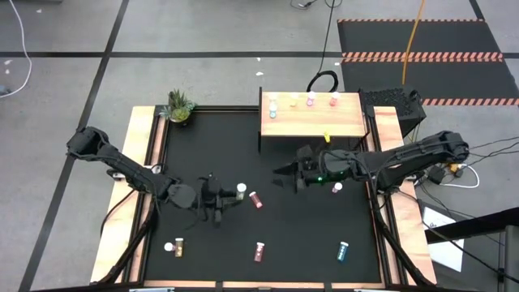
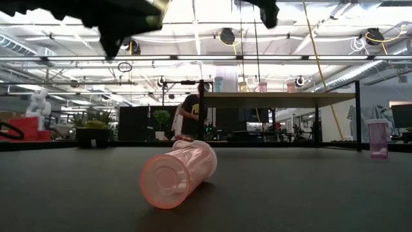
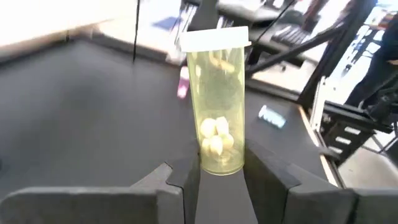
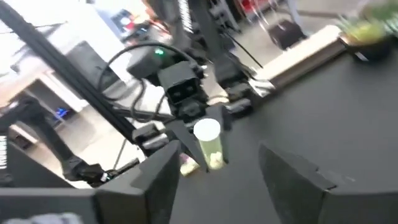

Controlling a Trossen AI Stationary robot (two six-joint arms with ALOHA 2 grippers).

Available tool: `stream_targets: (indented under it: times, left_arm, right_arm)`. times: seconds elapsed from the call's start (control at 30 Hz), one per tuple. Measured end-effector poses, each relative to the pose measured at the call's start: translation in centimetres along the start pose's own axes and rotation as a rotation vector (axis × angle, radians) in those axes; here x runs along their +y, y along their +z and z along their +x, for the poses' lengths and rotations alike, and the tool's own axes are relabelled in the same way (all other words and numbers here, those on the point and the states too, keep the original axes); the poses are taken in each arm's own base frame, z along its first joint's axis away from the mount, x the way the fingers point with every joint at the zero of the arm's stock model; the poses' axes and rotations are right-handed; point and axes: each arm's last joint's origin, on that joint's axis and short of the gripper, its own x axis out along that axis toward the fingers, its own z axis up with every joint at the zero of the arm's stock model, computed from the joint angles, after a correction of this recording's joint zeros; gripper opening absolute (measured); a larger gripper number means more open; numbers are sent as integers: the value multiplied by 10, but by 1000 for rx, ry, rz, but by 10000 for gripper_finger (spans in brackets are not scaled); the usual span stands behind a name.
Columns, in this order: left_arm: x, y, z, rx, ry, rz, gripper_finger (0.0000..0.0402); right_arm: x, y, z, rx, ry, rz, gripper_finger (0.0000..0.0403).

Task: Pick and place medicine bottles onto shelf by color
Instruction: Put the top yellow pill bottle on the shelf aligned with the other yellow pill bottle

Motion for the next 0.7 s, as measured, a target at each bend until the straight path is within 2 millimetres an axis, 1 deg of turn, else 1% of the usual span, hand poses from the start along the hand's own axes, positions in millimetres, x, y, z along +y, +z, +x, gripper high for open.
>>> stream_targets:
  times: [0.13,0.23,0.37,0.43,0.5,0.6,0.7]
  left_arm:
    - [1,8,2,-64,-4,77,112]
    - [2,16,5,-85,5,121,112]
    - [1,32,15,-107,-38,171,112]
    - [0,40,20,-118,-62,193,112]
    - [-1,48,25,-120,-86,205,112]
    - [-1,51,32,-102,-103,228,113]
    - [0,55,38,-102,-119,238,113]
  right_arm:
    - [5,-3,10,-49,52,-40,245]
    - [8,-8,18,-74,81,-72,260]
    - [12,-9,28,-94,97,-132,265]
    - [17,-6,30,-83,90,-207,265]
    - [23,1,31,-82,83,-301,265]
    - [30,10,31,-51,67,-402,265]
    - [32,12,31,-35,68,-450,265]
